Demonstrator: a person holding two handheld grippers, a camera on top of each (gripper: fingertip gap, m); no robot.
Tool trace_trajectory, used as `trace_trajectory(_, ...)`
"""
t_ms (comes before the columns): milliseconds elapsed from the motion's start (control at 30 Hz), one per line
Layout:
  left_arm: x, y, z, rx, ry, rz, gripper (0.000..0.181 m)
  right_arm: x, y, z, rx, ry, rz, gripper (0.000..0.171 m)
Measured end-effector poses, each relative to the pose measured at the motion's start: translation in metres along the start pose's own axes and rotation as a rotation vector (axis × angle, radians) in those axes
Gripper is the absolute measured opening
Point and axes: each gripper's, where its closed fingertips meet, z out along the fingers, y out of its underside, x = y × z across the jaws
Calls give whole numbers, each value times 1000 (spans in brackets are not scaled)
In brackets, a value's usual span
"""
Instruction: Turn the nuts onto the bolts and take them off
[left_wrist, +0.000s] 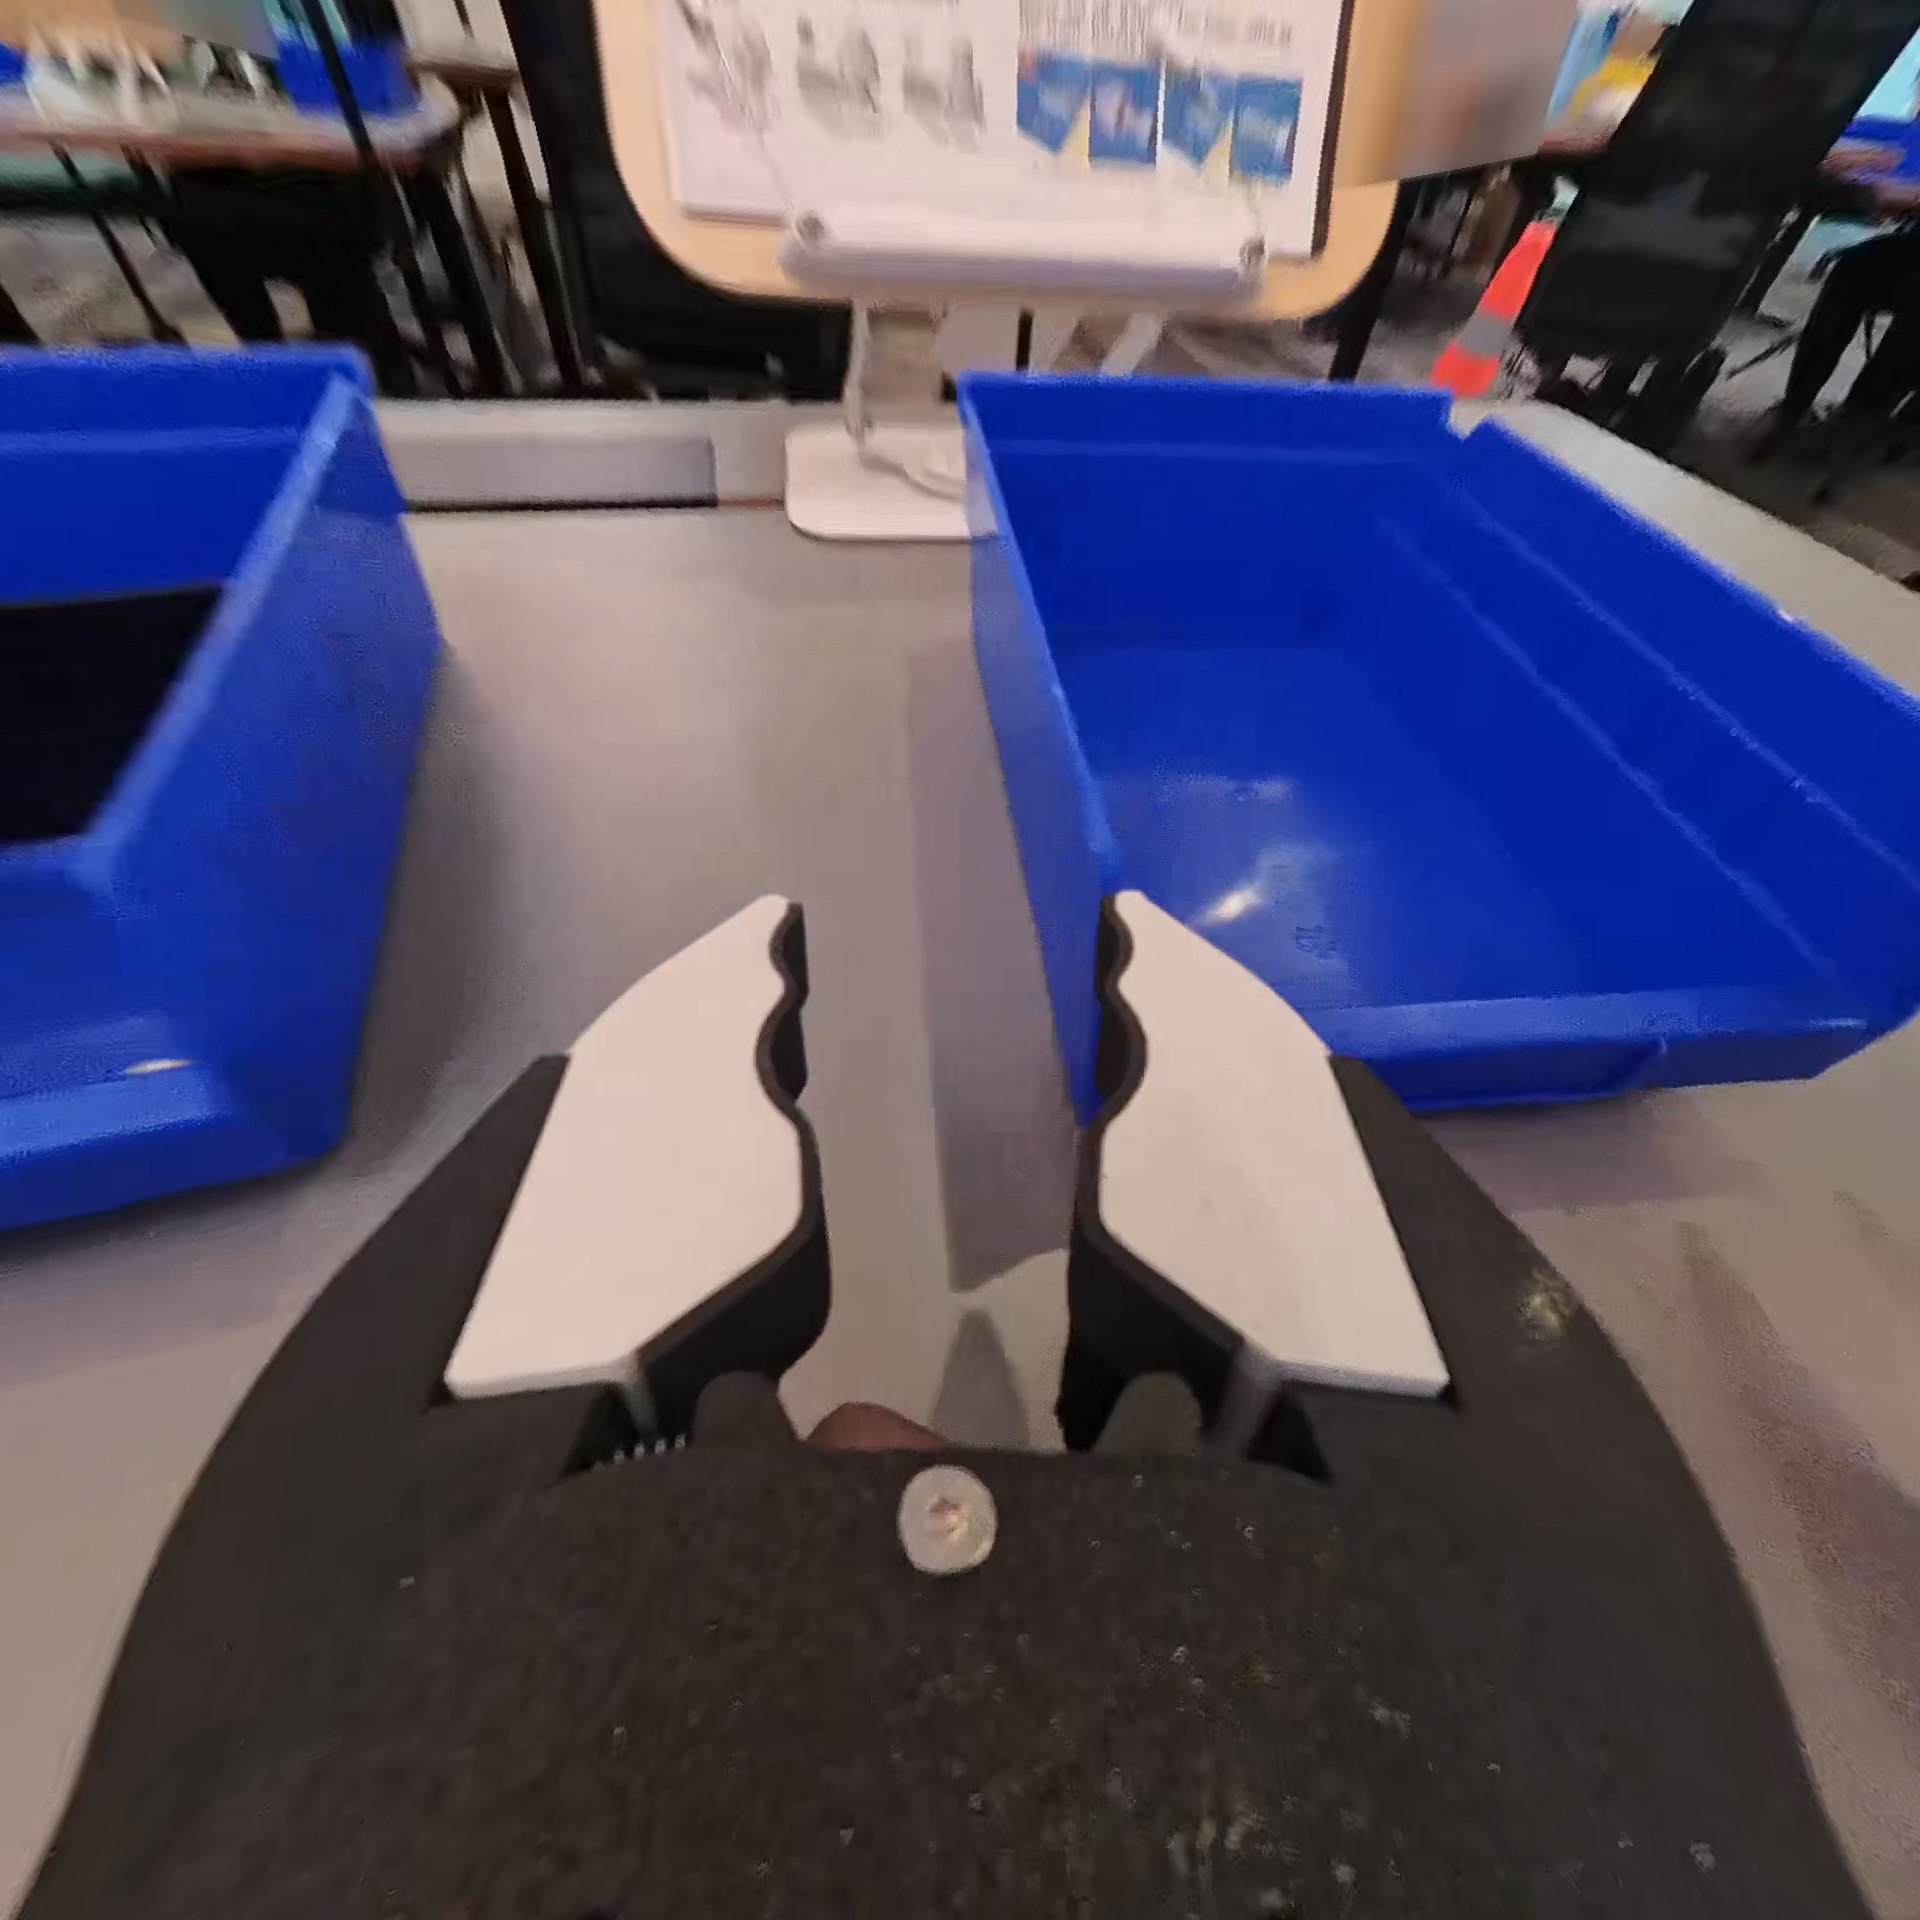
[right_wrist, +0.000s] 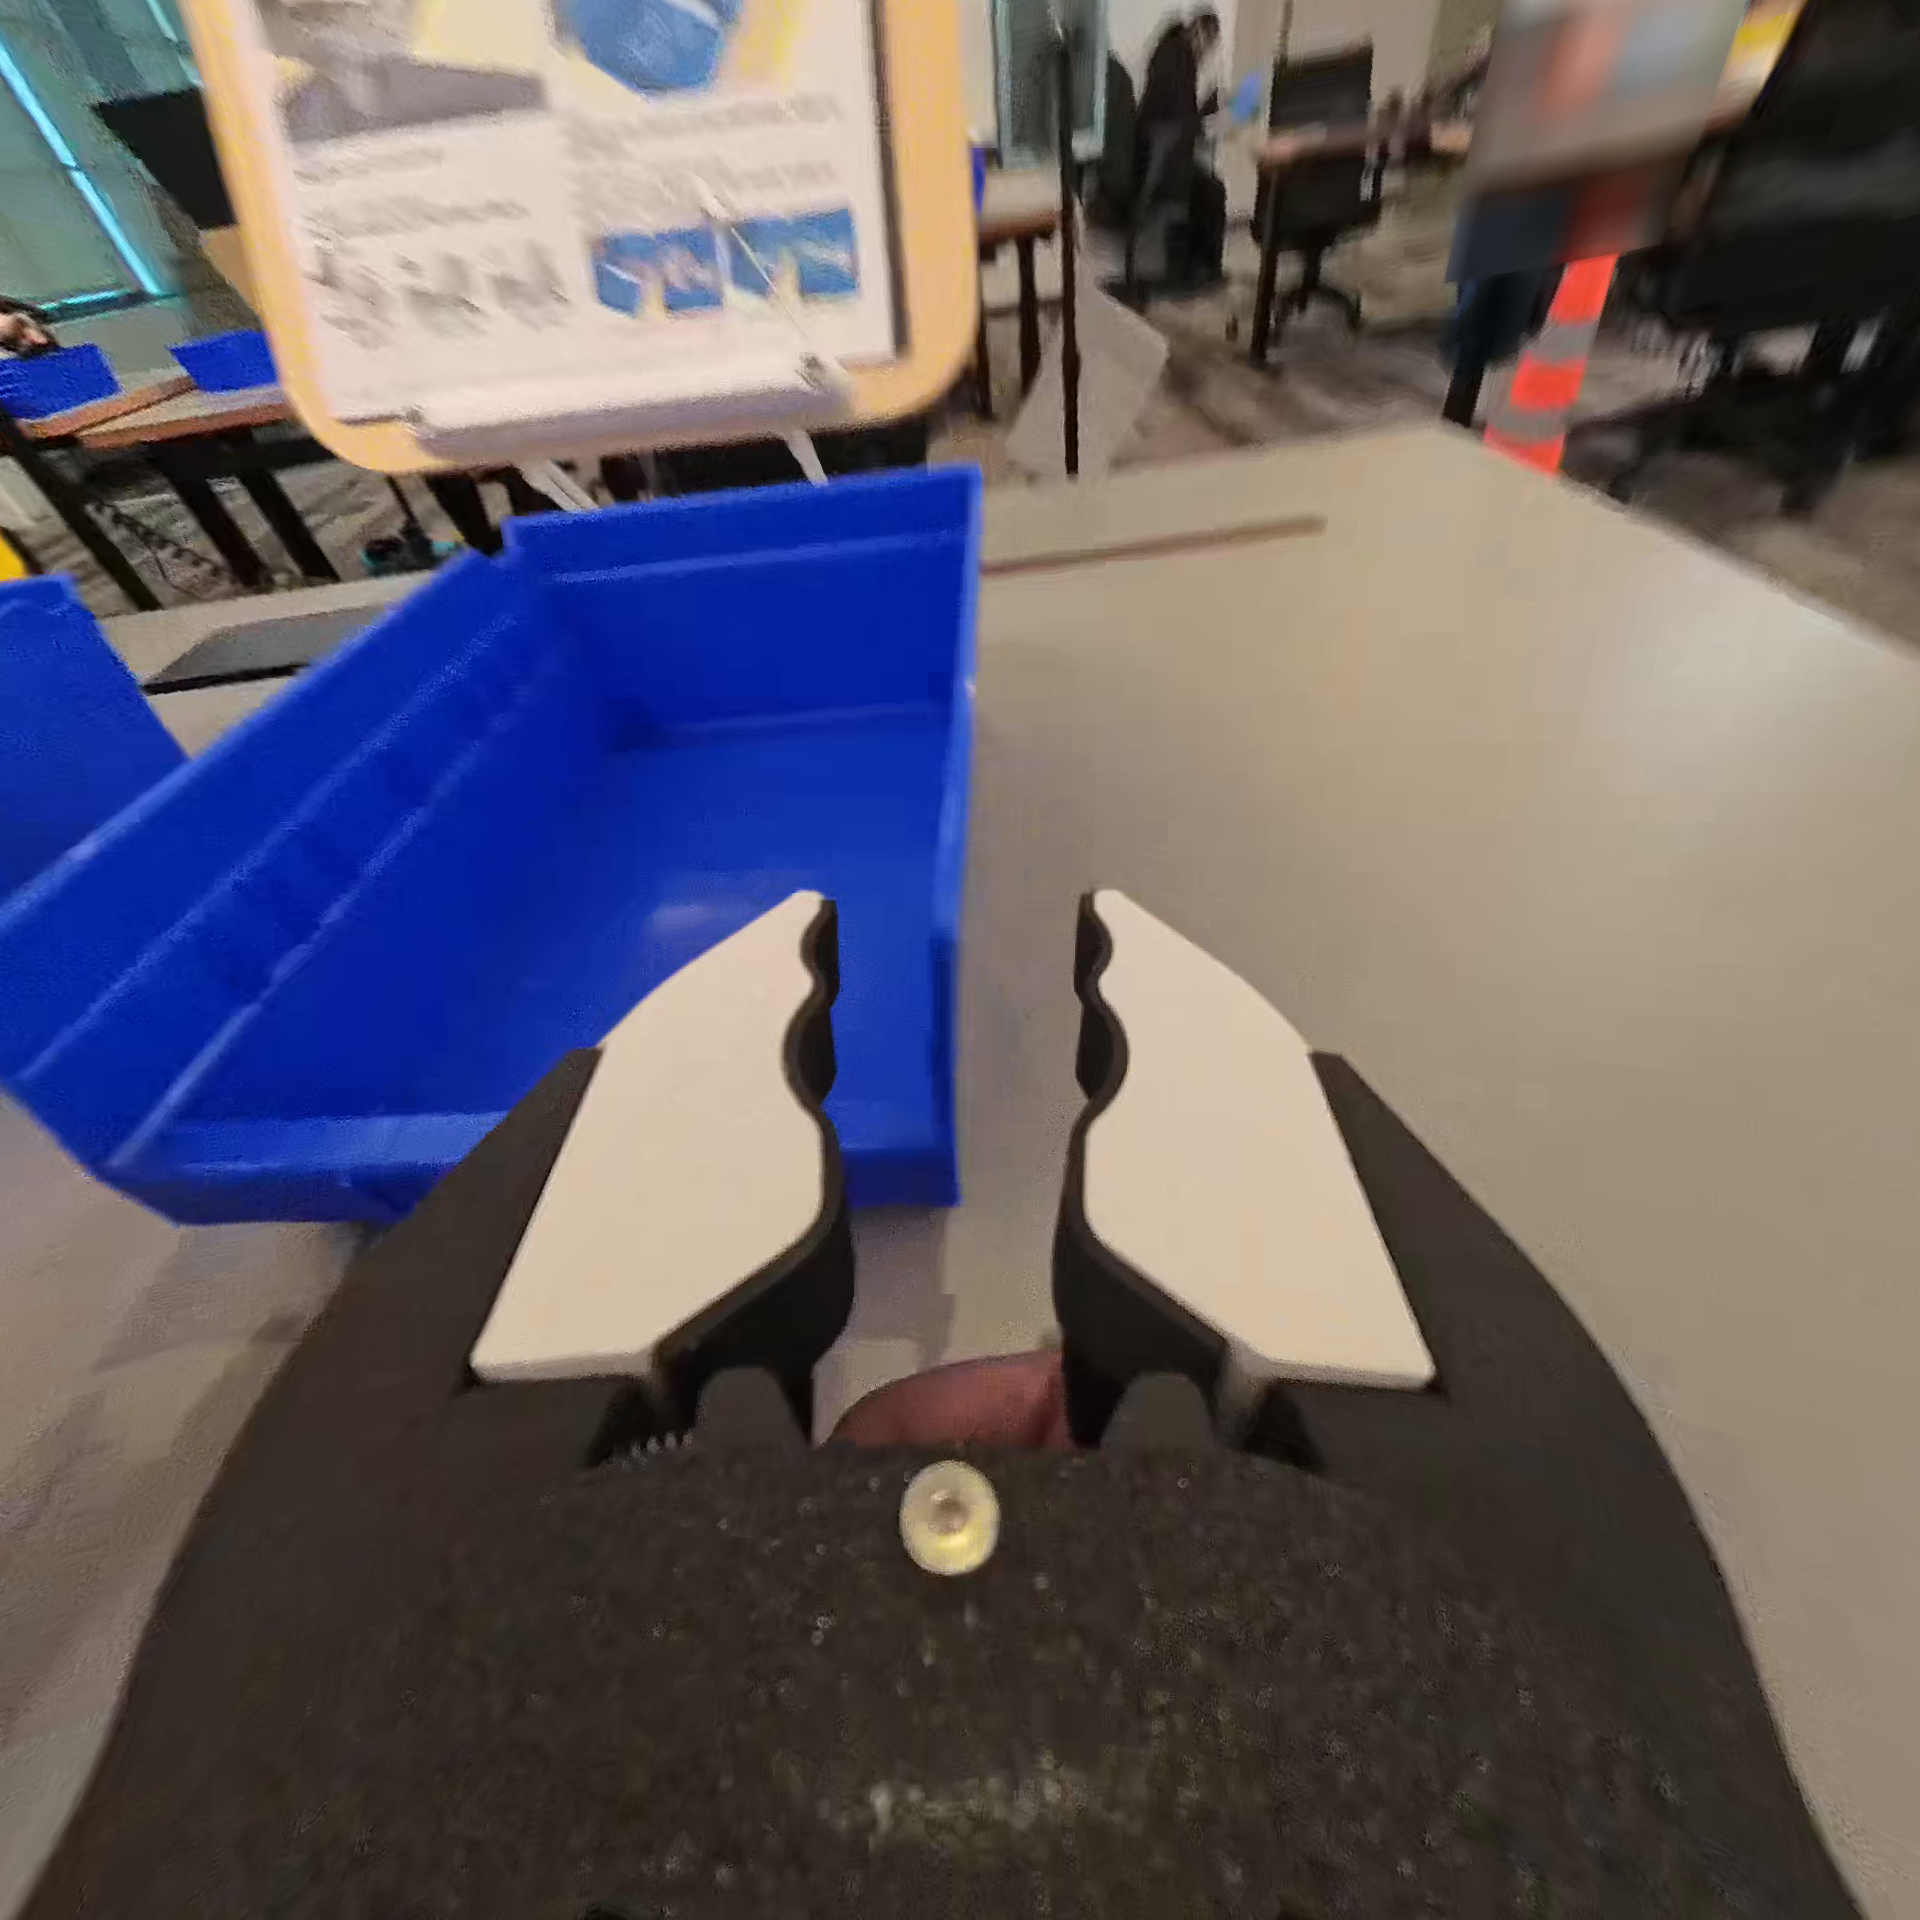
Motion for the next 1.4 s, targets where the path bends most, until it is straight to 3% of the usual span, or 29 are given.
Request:
trace_trajectory(100, 22, 12, 26, -82, 32, -27, 51, 15, 22, 15, -76, -8, 68, 41)
trace_trajectory(167, 29, 20, 37, -133, 32, -16, 41, 10, 31, 25, -123, -54, 81, 29)
trace_trajectory(200, 32, 24, 41, -162, 34, -19, 18, 3, 32, 29, -144, -97, 80, 9)
trace_trajectory(233, 33, 25, 43, -180, 25, -24, 4, 1, 32, 33, -151, -103, 74, 5)
trace_trajectory(467, 69, 9, 50, -116, -24, 98, 4, 37, 15, 44, -120, -23, 17, 2)
trace_trajectory(733, 187, -16, 80, -25, 106, 139, 5, 152, -22, 40, -84, 71, 27, 2)
trace_trajectory(967, 275, -18, 100, -4, 144, 114, 6, 241, -38, 51, -107, 40, 25, 3)
trace_trajectory(1400, 323, 18, 116, -82, 166, 183, 13, 294, -7, 68, -144, -10, 100, 4)
